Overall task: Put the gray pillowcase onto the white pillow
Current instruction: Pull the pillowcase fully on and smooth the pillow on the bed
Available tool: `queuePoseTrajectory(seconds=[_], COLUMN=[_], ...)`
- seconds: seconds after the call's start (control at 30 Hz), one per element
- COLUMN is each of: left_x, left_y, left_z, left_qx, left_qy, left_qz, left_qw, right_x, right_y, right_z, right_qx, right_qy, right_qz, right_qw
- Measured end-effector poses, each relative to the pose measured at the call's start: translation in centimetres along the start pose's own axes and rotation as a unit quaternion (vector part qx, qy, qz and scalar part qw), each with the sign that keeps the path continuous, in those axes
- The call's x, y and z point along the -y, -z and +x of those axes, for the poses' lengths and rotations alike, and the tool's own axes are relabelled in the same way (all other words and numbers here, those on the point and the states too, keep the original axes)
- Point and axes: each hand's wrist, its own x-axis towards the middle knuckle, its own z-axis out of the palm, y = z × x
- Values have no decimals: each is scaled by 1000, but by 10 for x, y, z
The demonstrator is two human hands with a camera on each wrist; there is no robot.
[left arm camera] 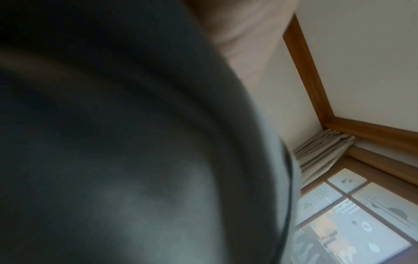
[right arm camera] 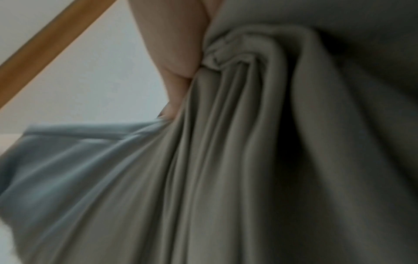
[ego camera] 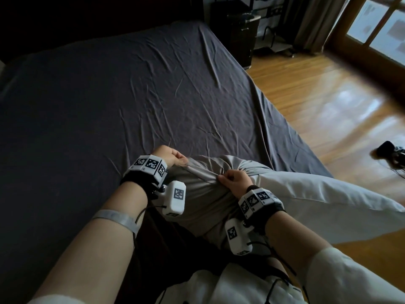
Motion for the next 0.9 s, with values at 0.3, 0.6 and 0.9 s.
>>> queuePoseTrajectory(seconds=[0.3,0.6,0.9], left_x=[43,42,55], left_y=[-2,-39,-41], left_z=[-29,-48,-68], left_qx=[-204,-243,-261], left_qy=[-32,48,83], left_qz=[-188,-107,-131], left_qw=[960,963,953], right_x=[4,7,5], right_y=[8,7,1], right_z=[11,10,10], right_qx=[-23,-50,-97], right_qy=[-71,-47,-36], right_qz=[-26,90,198], right_qw=[997,994,975])
